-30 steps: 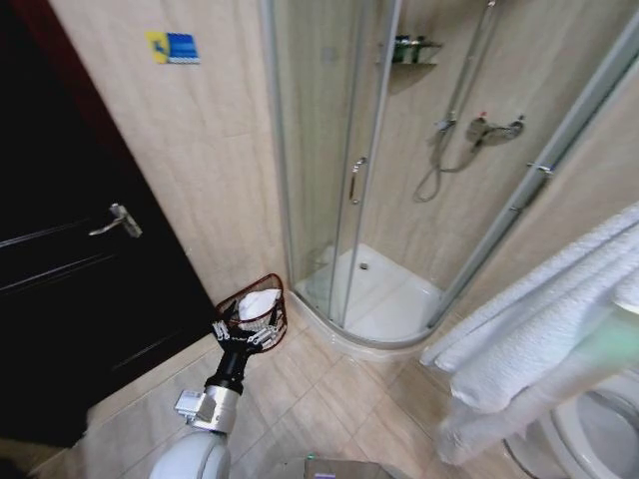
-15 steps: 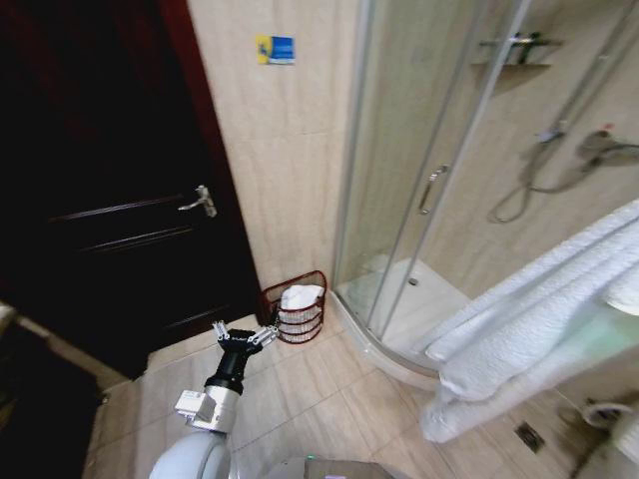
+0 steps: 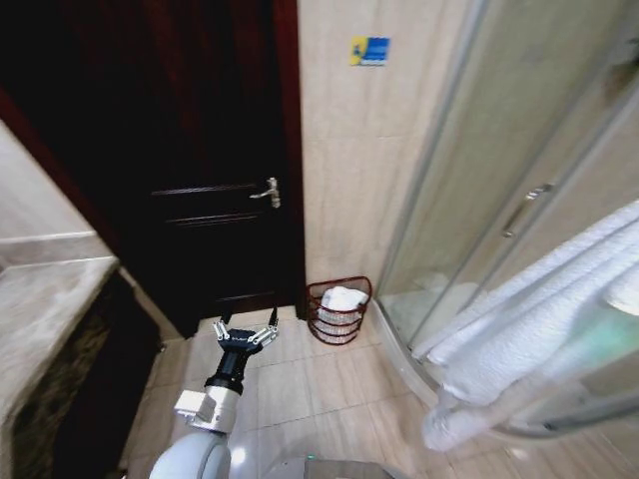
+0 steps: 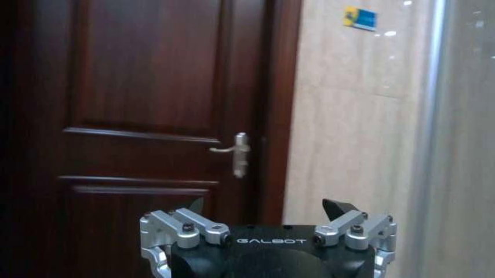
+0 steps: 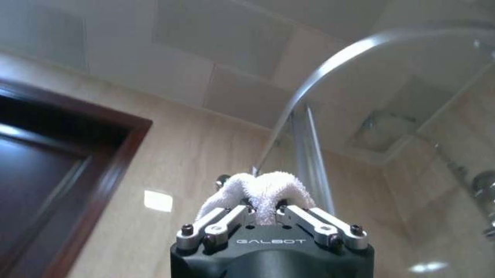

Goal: Discard the used towel into the hamper.

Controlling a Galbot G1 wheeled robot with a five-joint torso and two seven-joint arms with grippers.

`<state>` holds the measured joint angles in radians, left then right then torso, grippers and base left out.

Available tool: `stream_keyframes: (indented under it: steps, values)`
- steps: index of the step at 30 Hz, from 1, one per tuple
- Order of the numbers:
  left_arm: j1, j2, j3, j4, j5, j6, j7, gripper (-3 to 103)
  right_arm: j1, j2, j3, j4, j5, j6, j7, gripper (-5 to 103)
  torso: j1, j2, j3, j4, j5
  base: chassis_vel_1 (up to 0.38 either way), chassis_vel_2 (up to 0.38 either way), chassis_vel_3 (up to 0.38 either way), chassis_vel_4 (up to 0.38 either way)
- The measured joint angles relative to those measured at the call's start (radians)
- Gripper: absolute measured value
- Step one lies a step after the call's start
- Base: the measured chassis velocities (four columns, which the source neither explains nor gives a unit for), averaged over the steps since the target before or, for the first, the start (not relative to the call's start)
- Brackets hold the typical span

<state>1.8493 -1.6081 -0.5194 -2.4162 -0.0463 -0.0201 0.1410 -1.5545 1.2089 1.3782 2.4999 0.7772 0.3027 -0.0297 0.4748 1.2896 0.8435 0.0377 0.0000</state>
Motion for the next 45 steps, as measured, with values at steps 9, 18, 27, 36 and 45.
stream_keyframes:
  steps: [9,18,27,36,45]
  values:
    - [0.0,0.0,0.0,0.0,0.0,0.0,0.0,100,0.0,-0.003,-0.001,0.0,0.007,0.017,0.014,8,0.0,0.0,0.0,0.0,0.0001,0.113,0.12,0.12,0.103]
    - [0.0,0.0,0.0,0.0,0.0,0.0,0.0,100,-0.002,0.0,0.005,0.0,-0.011,0.021,-0.002,8,0.0,0.0,0.0,0.0004,-0.0003,0.088,0.082,0.098,0.092]
    - [0.0,0.0,0.0,0.0,0.0,0.0,0.0,100,0.001,0.0,0.004,0.0,-0.01,-0.01,-0.034,8,0.0,0.0,0.0,-0.0001,0.0,0.009,0.011,0.012,0.014]
    - [0.0,0.0,0.0,0.0,0.0,0.0,0.0,100,0.002,0.013,-0.01,0.0,-0.013,-0.012,-0.06,8,-0.001,0.0,0.0,-0.0002,0.0,-0.016,0.014,0.008,-0.016]
    - [0.0,0.0,0.0,0.0,0.0,0.0,0.0,100,-0.003,0.018,-0.016,0.0,-0.025,-0.002,-0.06,8,0.0,-0.001,0.0,-0.0001,-0.0001,-0.147,0.152,0.138,-0.16]
